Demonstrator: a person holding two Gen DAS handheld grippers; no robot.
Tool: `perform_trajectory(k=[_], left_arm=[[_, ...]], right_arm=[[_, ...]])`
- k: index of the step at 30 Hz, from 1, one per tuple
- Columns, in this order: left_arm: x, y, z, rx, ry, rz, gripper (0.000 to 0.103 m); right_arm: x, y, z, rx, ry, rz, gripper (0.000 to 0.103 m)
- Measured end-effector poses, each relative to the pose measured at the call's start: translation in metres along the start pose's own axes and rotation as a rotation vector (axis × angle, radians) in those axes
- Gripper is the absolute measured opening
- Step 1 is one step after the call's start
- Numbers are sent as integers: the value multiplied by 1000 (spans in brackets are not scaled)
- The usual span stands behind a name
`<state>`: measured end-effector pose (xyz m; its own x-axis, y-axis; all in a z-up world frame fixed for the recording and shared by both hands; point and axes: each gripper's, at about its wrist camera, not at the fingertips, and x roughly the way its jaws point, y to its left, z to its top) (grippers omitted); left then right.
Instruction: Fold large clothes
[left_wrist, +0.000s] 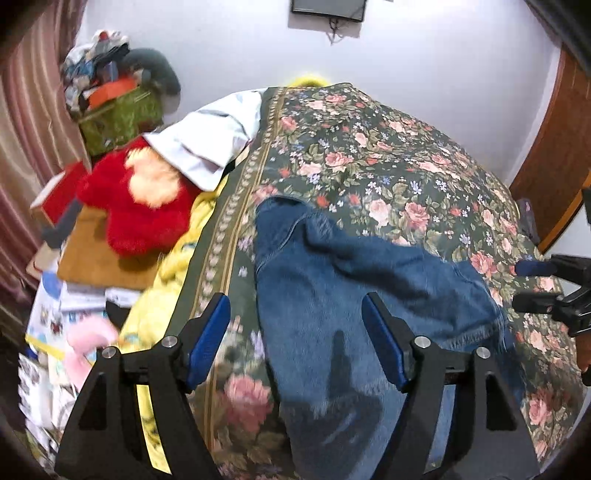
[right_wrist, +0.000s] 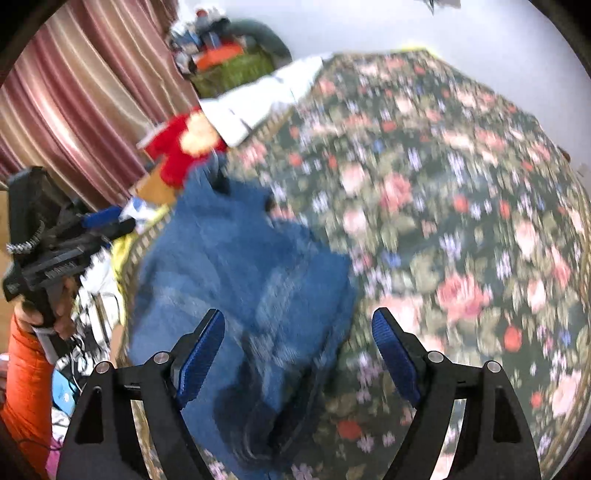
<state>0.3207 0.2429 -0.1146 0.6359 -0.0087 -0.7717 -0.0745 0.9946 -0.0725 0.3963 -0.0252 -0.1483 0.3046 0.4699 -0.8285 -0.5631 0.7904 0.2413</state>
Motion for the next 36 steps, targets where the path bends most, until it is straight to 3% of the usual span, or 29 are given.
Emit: perform_trajectory(k=[4, 8, 12, 14, 19, 22, 26, 32, 36], left_arm=[[43, -14, 16, 35, 66, 45, 74], [81, -17, 23, 4, 93, 56, 74], [109, -13, 18, -33, 102, 87, 86], [116, -11, 13, -23, 104, 100, 87], [93, -7, 13, -56, 86, 113, 86], [66, -12, 11, -9, 52, 138, 86], [29, -22, -5, 57, 21, 101, 86], [7, -30, -48, 46, 69, 29, 86], [8, -27, -75, 47, 119, 75, 86]], right_arm=[[31, 11, 22, -12, 11, 10, 81], [75, 6, 23, -16, 68, -56, 81], [99, -16, 11, -33, 93, -107, 81], [100, -26, 6, -28, 84, -124, 81], [77, -28, 0, -27, 57, -144, 82], [50, -8, 0, -88, -1, -173, 82], [26, 24, -9, -165, -44, -130, 82], [34, 56, -44, -210, 43, -70, 82], [40, 61, -72, -273, 99, -157, 82]])
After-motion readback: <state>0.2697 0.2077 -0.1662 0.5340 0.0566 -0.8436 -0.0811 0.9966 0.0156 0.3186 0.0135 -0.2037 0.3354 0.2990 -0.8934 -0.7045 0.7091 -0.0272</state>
